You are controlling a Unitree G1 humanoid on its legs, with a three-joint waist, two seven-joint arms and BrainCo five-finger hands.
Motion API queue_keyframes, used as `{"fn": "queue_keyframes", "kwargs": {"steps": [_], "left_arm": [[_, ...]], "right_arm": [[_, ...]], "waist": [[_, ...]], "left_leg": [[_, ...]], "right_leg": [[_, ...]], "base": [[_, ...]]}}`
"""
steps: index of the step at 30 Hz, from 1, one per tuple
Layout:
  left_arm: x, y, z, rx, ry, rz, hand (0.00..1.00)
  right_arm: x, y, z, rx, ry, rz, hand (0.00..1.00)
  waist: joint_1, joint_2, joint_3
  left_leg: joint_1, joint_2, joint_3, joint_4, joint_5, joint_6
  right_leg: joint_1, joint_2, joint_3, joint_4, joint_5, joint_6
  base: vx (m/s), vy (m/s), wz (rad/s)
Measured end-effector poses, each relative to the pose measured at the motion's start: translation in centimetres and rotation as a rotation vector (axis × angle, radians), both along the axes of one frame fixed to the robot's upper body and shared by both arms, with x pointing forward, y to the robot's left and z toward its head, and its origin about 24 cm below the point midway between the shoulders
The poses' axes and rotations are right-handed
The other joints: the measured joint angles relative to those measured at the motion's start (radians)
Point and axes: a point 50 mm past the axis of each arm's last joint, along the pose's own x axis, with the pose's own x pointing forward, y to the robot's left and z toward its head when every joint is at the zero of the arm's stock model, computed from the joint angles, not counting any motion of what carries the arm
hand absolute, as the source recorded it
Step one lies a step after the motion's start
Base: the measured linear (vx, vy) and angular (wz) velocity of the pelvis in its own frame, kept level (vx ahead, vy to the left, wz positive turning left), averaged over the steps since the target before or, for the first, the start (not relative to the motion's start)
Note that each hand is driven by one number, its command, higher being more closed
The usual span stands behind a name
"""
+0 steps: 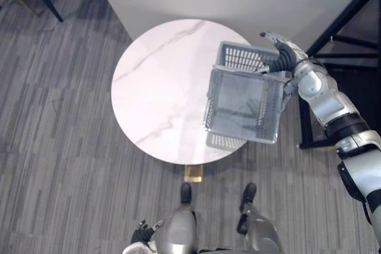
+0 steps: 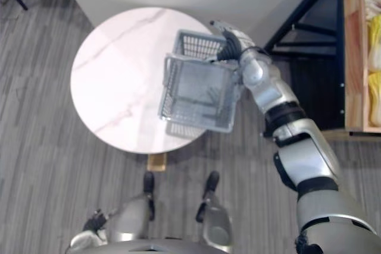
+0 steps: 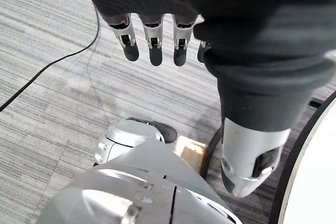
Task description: Pick vegetable in the basket
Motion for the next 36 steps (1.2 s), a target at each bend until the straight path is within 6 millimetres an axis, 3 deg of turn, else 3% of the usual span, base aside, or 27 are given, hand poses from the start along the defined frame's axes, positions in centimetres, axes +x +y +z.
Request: {"fn": "queue_keyframes", "kwargs": {"steps": [5,10,17,36], "left_arm": [[1.5,0.0,0.5,0.02,-0.05,-0.004,0.0],[1.8,-0.6,0.4,0.017,-0.049,-0.042,0.0],[1.8,-0.9,0.4,0.02,-0.043,-0.062,0.0],[1.9,-1.1,0.4,0.036,-0.044,-0.061,0.0]], "right_arm": [[0.5,-2.2,0.6,0.081,-0.008,-0.102,0.0],[0.5,-3.6,-0.9,0.114,0.044,-0.173,0.0],[0.4,-3.4,-2.1,0.088,0.065,-0.174,0.0],[0.3,-2.8,-2.2,0.012,0.026,-0.169,0.0]], "waist": [[-0.002,0.007,0.023],[-0.009,0.013,0.029],[-0.008,0.009,0.069],[-0.007,0.004,0.072]], "left_leg": [[-0.03,-0.001,-0.016,-0.002,0.012,-0.002],[-0.029,-0.018,-0.016,-0.016,0.021,0.007],[-0.03,-0.036,-0.017,-0.02,0.033,0.015],[-0.03,-0.038,-0.018,-0.052,0.057,0.015]], "right_leg": [[-0.022,-0.001,-0.007,0.0,0.001,-0.001],[-0.026,-0.017,-0.009,0.0,0.007,0.008],[-0.029,-0.034,-0.007,0.0,0.015,0.012],[-0.045,-0.032,-0.004,0.0,0.02,0.011]], "base": [[-0.01,0.007,0.07],[0.0,0.02,0.02],[-0.03,0.038,0.03],[0.0,0.001,0.0]]}}
